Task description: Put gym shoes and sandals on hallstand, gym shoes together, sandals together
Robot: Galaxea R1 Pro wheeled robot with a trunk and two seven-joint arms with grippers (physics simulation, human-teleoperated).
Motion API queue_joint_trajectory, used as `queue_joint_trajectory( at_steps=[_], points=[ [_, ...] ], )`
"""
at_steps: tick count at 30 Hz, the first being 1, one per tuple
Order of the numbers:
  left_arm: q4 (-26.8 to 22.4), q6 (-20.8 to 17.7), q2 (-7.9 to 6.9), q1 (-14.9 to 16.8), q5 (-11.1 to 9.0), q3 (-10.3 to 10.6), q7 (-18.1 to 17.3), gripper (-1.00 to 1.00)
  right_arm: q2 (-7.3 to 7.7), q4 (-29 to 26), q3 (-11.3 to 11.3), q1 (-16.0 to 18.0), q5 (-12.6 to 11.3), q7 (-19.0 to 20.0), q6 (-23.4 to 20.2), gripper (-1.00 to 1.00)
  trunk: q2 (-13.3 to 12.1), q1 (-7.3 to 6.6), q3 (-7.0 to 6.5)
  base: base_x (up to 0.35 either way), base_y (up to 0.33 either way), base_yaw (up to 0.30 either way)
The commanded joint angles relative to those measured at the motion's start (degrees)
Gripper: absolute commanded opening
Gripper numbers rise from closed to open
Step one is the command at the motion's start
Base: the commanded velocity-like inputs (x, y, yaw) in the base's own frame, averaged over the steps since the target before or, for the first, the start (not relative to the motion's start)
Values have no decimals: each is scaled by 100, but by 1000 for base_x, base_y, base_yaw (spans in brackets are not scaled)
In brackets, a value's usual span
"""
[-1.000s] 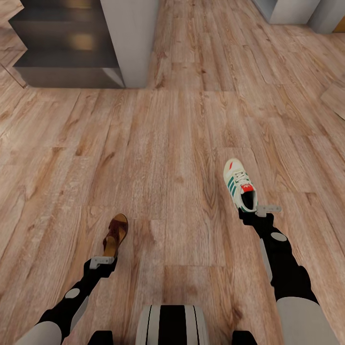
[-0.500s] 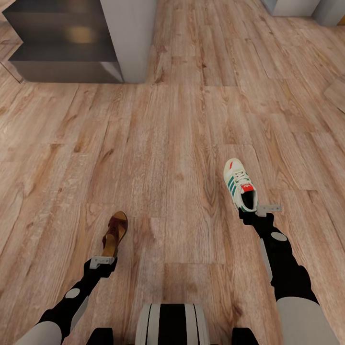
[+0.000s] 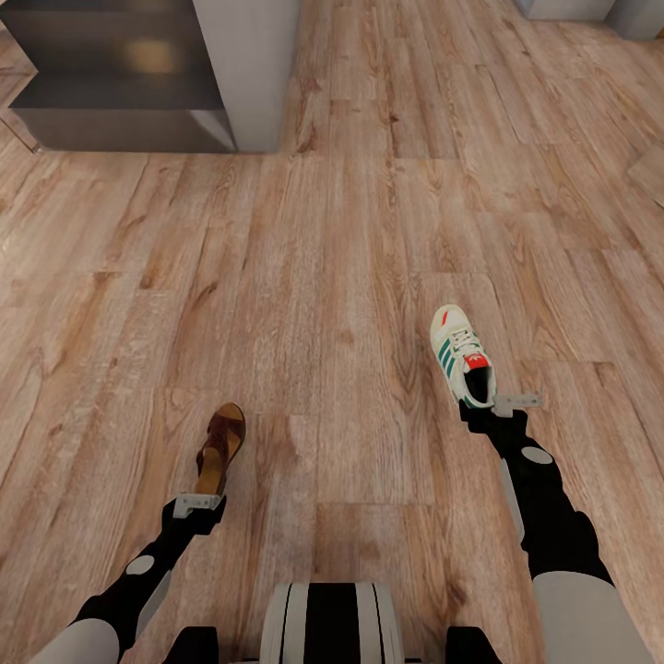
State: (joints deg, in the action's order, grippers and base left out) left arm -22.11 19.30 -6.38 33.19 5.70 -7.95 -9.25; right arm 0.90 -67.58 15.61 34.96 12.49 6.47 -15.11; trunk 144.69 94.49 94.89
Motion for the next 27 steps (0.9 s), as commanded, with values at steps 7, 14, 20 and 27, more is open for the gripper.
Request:
queue_joint_trajectory(
  at_steps=[7, 14, 20, 27],
  points=[
    [11, 21, 4, 3, 62, -53, -33, 100, -3, -18, 13, 2, 60, 47, -27, -100, 1, -1, 3, 33, 0, 0],
    [5, 22, 5, 3, 63, -49, -33, 100, -3, -18, 12, 2, 60, 47, -27, -100, 1, -1, 3, 87, 0, 0],
    [5, 21, 5, 3, 63, -49, -33, 100, -3, -18, 15, 2, 60, 47, -27, -100, 1, -1, 3, 9, 0, 0],
    [-5, 21, 7, 3, 70, -49, -30, -100, -3, -18, 13, 2, 60, 47, -27, -100, 1, -1, 3, 0, 0, 0]
  ],
)
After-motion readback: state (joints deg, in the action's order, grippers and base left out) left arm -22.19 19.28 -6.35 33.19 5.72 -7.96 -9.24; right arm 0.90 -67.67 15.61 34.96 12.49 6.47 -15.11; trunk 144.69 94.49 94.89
